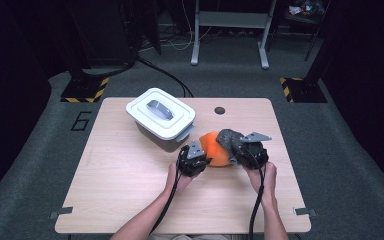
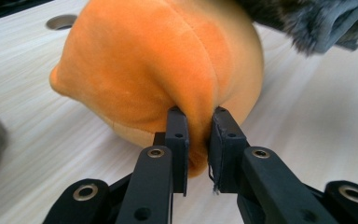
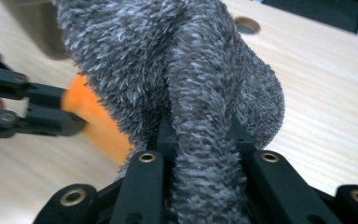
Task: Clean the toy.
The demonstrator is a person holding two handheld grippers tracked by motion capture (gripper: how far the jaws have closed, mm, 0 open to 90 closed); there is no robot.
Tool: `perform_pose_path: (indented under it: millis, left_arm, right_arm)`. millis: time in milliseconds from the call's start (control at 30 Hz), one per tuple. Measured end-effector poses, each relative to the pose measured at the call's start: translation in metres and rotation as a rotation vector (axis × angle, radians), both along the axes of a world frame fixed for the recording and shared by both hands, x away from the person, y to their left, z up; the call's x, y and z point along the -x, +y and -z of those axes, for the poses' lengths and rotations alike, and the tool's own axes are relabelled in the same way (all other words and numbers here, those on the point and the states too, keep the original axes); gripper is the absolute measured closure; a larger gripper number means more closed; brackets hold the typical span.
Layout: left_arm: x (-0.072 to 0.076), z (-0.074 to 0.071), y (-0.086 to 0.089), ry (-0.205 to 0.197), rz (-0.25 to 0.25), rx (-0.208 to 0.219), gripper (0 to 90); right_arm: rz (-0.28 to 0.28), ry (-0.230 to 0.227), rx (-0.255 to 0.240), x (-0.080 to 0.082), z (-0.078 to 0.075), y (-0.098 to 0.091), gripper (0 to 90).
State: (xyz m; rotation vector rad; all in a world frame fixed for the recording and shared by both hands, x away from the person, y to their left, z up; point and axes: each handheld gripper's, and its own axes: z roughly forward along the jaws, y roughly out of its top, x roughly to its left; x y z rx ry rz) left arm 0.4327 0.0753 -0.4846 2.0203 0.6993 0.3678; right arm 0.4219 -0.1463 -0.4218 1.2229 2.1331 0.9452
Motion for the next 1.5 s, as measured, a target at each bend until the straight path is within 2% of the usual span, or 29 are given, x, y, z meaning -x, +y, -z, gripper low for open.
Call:
perform_pose_path:
  millis: [100,167,200,300,433,567,733,833,933,1167,1367,1500]
  left_arm:
    - [0.003,-0.002,0.001,0.002,0.020,-0.002,79.4]
    - [0.002,-0.001,0.001,0.013,0.018,-0.006,79.3]
    - [0.001,0.001,0.002,0.019,0.013,-0.004,79.3]
    - [-0.001,0.004,0.003,0.033,0.007,-0.003,79.2]
    - [-0.003,0.007,0.004,0.050,-0.021,0.003,78.9]
    - [-0.004,0.008,0.006,0.066,-0.031,0.023,78.7]
    - [-0.005,0.008,0.006,0.071,-0.038,0.037,78.7]
    - [-0.005,0.008,0.006,0.077,-0.040,0.041,78.7]
    - [-0.005,0.009,0.006,0.080,-0.041,0.046,78.7]
    - [-0.006,0.010,0.007,0.087,-0.042,0.051,78.3]
    - [-0.007,0.012,0.009,0.098,-0.044,0.065,78.2]
    - [-0.007,0.012,0.011,0.100,-0.044,0.057,78.2]
  right_arm:
    - [-0.022,0.007,0.032,0.003,-0.002,0.016,73.3]
    - [-0.034,0.025,0.068,0.001,0.003,0.024,73.3]
    - [-0.034,0.018,0.084,-0.001,0.006,0.027,73.3]
    - [-0.031,0.026,0.094,-0.005,0.013,0.032,73.5]
    - [-0.040,0.024,0.120,-0.008,0.014,0.035,73.5]
    - [-0.036,0.020,0.111,-0.007,0.014,0.034,73.4]
    - [-0.018,0.014,0.105,-0.008,0.016,0.024,73.3]
    - [0.022,0.026,0.091,-0.007,0.019,0.014,73.3]
    - [0.035,0.048,0.030,-0.009,0.024,0.000,73.2]
    - [0.084,0.084,0.000,-0.016,0.038,-0.020,73.2]
    - [0.142,0.144,0.006,-0.025,0.055,-0.033,73.2]
    - [0.157,0.189,0.012,-0.033,0.072,-0.036,73.2]
